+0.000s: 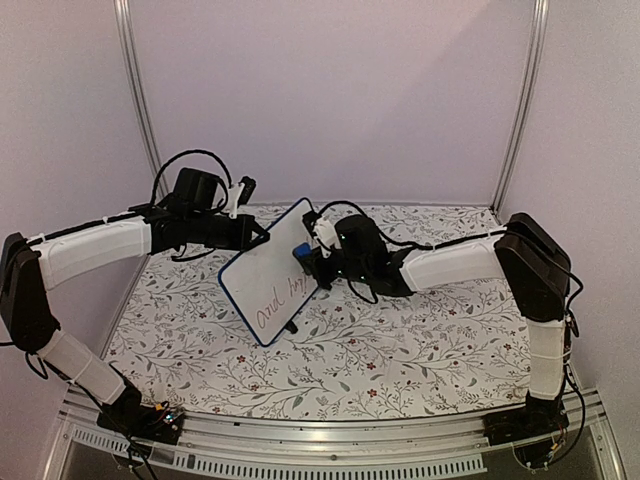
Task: Erase the whiteboard
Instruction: Erase the center of the board.
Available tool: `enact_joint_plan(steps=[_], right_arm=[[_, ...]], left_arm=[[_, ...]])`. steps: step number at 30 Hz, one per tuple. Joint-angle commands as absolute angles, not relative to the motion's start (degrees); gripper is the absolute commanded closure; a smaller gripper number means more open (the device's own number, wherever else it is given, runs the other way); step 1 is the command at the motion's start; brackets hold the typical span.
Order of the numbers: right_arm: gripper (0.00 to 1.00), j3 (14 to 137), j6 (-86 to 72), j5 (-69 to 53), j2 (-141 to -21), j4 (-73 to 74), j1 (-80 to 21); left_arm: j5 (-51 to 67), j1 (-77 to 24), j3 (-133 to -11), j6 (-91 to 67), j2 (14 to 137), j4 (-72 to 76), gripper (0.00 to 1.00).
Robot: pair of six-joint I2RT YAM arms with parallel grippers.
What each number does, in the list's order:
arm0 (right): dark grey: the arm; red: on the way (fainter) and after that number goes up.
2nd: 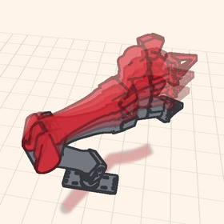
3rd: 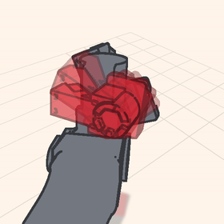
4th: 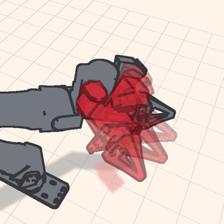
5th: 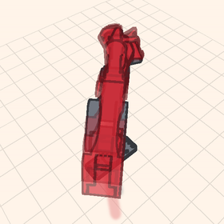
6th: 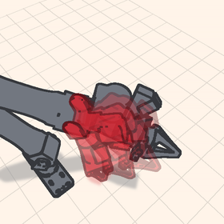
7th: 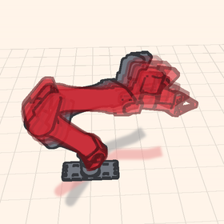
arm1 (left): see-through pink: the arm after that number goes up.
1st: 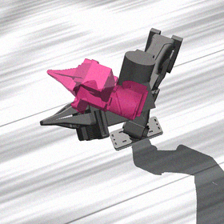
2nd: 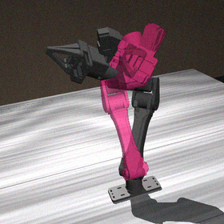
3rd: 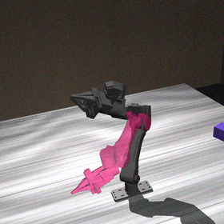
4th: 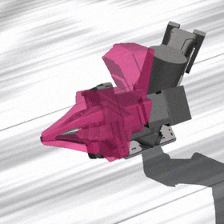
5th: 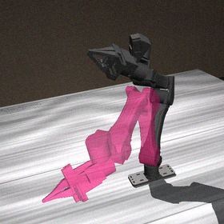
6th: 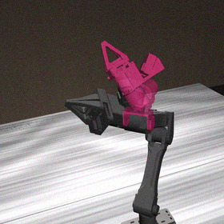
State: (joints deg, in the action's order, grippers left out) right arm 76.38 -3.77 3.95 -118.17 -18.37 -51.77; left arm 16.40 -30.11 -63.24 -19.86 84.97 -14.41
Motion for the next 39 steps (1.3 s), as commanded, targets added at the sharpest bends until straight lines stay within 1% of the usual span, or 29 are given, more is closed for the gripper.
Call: enact_joint_plan(steps=[1,8,20,24,28,39], right_arm=[[0.83,82.8,-1.6,5.0,-116.5,-18.0,-49.6],[0.83,84.2,-0.6,5.7,-118.0,-17.4,-49.0],[0.84,74.1,-1.7,6.0,-119.4,-20.0,-48.6],[0.84,72.8,-2.3,6.0,-119.0,-20.6,-48.5],[0.84,74.3,-2.3,6.0,-118.5,-20.6,-48.3],[0.83,84.2,1.2,6.3,-118.7,-17.7,-47.6]], left_arm=[[19.4,-31.6,-62.0,-19.4,86.9,-16.7,1.00],[19.4,-31.6,-62.0,-19.3,86.7,-16.7,1.00],[19.7,-31.6,-61.9,-19.4,86.5,-16.7,1.00],[19.8,-31.6,-61.9,-19.5,86.4,-16.7,1.00],[19.8,-31.6,-61.9,-19.5,86.5,-16.7,1.00],[19.7,-31.6,-61.8,-19.4,86.3,-16.7,1.00]])
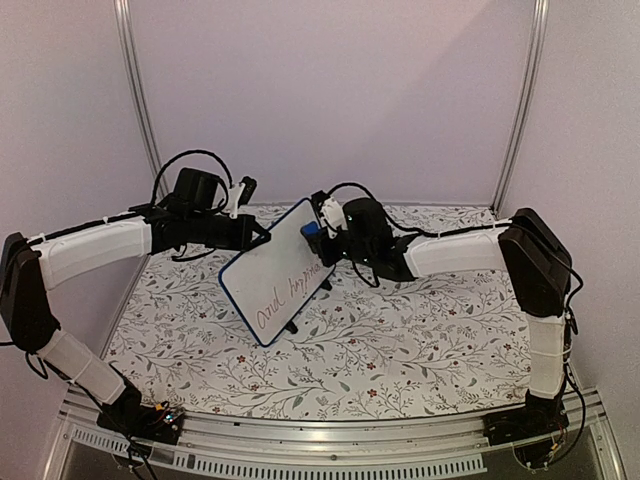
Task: Erase the whiteboard
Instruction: Erase the center of the board.
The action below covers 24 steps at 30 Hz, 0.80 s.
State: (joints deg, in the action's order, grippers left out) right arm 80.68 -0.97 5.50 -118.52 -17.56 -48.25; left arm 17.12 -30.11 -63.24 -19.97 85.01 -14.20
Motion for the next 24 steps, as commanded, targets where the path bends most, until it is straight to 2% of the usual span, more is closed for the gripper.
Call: enact_joint_plan(steps=[1,15,24], right_arm=[[0.83,84.5,1.4,6.3,-118.9,-17.4,-47.7],[0.84,74.8,-2.4,4.8,-121.5,-19.6,-47.5],[0.84,75.6,-2.2,4.0,-121.0,-19.9,-47.8]], left_arm=[[19.7,-31.6,-61.8,-19.4,86.3,-16.7,1.00],[19.9,-31.6,-61.9,-19.4,86.2,-16.7,1.00],[20.0,-31.6,-61.8,-19.5,86.3,-16.5,1.00]])
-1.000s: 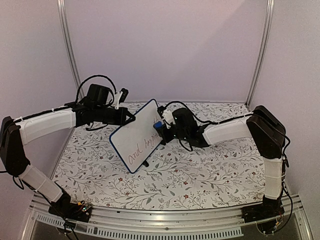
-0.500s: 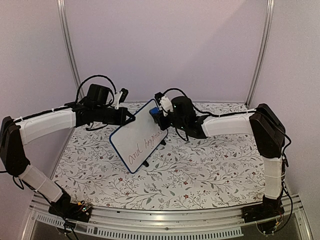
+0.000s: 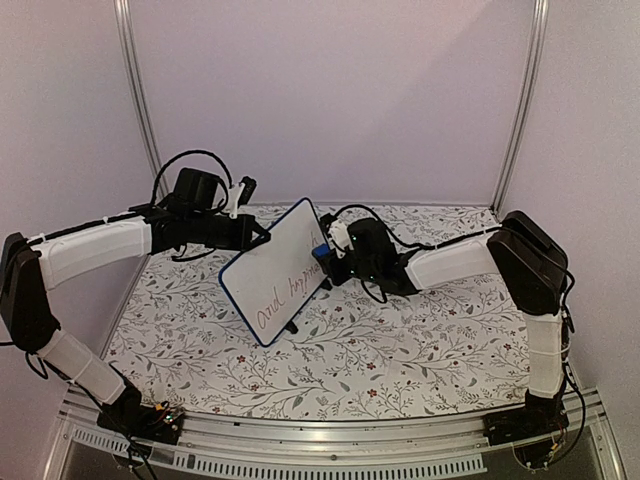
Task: Erase the whiteboard
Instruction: Erase the center of the board.
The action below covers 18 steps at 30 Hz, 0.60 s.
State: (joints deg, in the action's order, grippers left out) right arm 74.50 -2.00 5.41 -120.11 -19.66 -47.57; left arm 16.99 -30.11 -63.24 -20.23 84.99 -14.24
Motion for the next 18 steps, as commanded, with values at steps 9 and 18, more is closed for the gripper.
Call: enact_joint_plan(steps=[9,18], right_arm=[[0.84,82.2,-0.7,3.7,-118.7,-18.6,-48.1],[0.84,80.9,-0.8,3.1,-118.7,-18.5,-48.8]], left_arm=[[20.0,-31.6,-61.8,-19.5,86.3,-16.5,1.00],[19.9,-31.6,-61.8,-19.5,86.2,-16.6,1.00]])
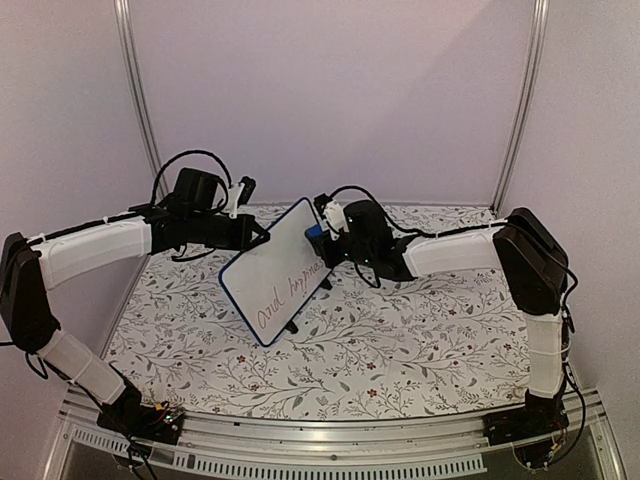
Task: Erase the whiteboard
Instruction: Erase the center of the board.
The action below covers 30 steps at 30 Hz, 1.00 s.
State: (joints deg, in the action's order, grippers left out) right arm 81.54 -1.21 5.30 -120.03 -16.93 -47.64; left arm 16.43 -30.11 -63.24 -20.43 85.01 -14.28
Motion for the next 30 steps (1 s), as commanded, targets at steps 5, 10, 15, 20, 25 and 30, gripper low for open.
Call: enact_joint_plan(steps=[5,10,15,20,25,30], right_arm=[[0.84,75.6,-1.3,3.2,-117.9,-20.1,-50.7],[0.84,71.6,-2.7,4.4,-117.6,-21.5,-51.2],[0.84,72.3,-2.9,5.7,-117.8,-21.4,-50.8],[0.84,77.6,-1.7,6.7,-117.9,-19.2,-49.7],[0.84,83.1,-0.6,6.8,-118.7,-17.5,-49.1],[0.83,83.8,1.5,6.4,-119.4,-17.0,-49.0]], left_arm=[[19.9,-31.6,-61.8,-19.4,86.2,-16.5,1.00],[20.0,-31.6,-61.7,-19.5,86.3,-16.5,1.00],[20.2,-31.6,-61.7,-19.6,86.3,-16.5,1.00],[20.0,-31.6,-61.7,-19.4,86.1,-16.5,1.00],[20.0,-31.6,-61.7,-19.4,86.0,-16.6,1.00],[20.0,-31.6,-61.7,-19.4,86.0,-16.5,1.00]])
